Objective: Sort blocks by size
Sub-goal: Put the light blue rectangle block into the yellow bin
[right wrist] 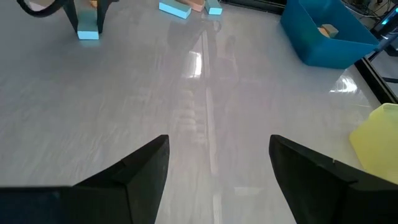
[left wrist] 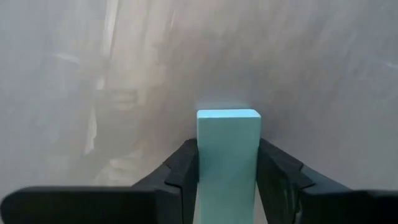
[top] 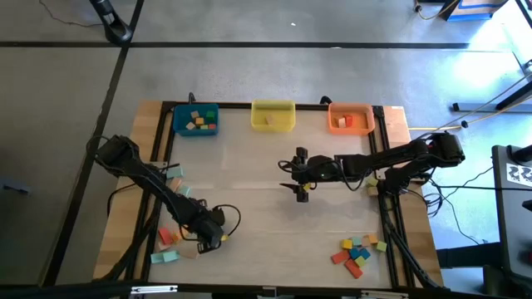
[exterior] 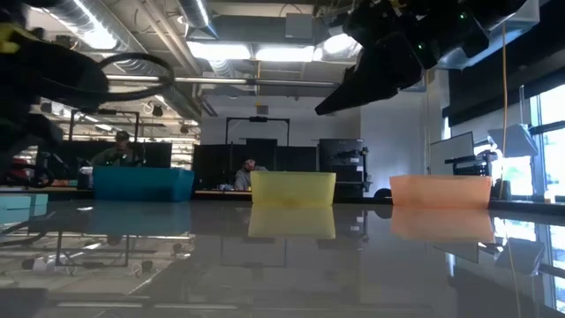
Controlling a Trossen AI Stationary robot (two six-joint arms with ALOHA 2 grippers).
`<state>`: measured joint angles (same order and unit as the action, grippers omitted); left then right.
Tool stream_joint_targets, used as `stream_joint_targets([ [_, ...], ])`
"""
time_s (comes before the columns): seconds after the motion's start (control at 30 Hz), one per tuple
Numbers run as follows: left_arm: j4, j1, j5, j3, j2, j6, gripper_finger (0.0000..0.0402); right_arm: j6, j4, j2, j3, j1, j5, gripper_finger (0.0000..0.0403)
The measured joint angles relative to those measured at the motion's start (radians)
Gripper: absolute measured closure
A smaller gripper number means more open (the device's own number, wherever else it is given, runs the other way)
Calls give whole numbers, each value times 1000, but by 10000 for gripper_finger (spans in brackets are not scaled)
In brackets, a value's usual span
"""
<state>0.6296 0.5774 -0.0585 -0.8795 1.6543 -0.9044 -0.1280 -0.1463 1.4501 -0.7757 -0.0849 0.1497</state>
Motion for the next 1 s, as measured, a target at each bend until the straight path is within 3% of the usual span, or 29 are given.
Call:
stream_joint_targets([
  [0.17,6,-96,-146,5,-76,85,280,0,40,-16,0,0,12,127],
  [0.3,2,-185,-183,4,-149,216,284,1,55,-21,0,-1,38,127],
  [0.4,-35,-273,-281,4,-205,316,284,1,55,-22,0,-1,51,127],
  [0.53,-124,-383,-335,3,-260,422,277,1,70,-22,0,0,78,127],
  [1.0,-540,-716,-348,2,-235,766,274,21,72,-22,0,0,94,127],
])
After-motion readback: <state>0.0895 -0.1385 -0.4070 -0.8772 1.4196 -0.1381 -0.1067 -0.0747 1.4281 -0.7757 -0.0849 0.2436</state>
